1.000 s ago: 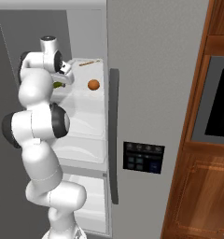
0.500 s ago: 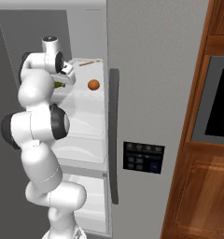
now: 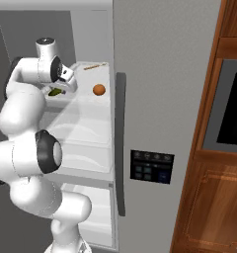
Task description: Pick the banana and tangerine from the fridge and place them on the plate next to the blender to make a fruit smoothie.
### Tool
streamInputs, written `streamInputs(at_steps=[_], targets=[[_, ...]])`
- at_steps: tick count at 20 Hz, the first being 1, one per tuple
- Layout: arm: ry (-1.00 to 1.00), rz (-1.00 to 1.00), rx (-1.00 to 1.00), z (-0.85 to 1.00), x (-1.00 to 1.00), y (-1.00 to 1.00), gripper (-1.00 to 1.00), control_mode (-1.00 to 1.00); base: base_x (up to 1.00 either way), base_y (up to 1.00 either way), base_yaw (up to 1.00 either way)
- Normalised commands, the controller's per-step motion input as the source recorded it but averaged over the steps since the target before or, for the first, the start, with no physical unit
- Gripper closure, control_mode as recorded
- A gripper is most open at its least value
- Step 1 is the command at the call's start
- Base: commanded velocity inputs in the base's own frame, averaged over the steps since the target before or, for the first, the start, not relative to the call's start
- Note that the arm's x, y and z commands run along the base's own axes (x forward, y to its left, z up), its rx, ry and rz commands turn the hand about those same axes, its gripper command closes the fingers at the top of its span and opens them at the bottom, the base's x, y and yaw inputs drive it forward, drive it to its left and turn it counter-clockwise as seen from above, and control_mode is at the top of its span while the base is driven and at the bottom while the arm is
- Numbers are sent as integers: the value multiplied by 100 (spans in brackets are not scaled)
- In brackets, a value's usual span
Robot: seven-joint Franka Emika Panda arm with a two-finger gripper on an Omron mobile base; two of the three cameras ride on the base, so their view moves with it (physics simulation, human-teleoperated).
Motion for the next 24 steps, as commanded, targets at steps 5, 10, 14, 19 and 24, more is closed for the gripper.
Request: streamInputs(at_steps=[5,10,14,19,24], targets=[[-39,0,8,7,-100,-26,100,-100,0,0,0],[-43,0,3,31,-100,-11,100,-100,0,0,0],[-37,0,0,45,-100,-7,100,-100,0,0,0],[-29,0,2,47,-100,-10,100,-100,0,0,0],[-8,0,0,38,-100,-2,100,-100,0,0,0]])
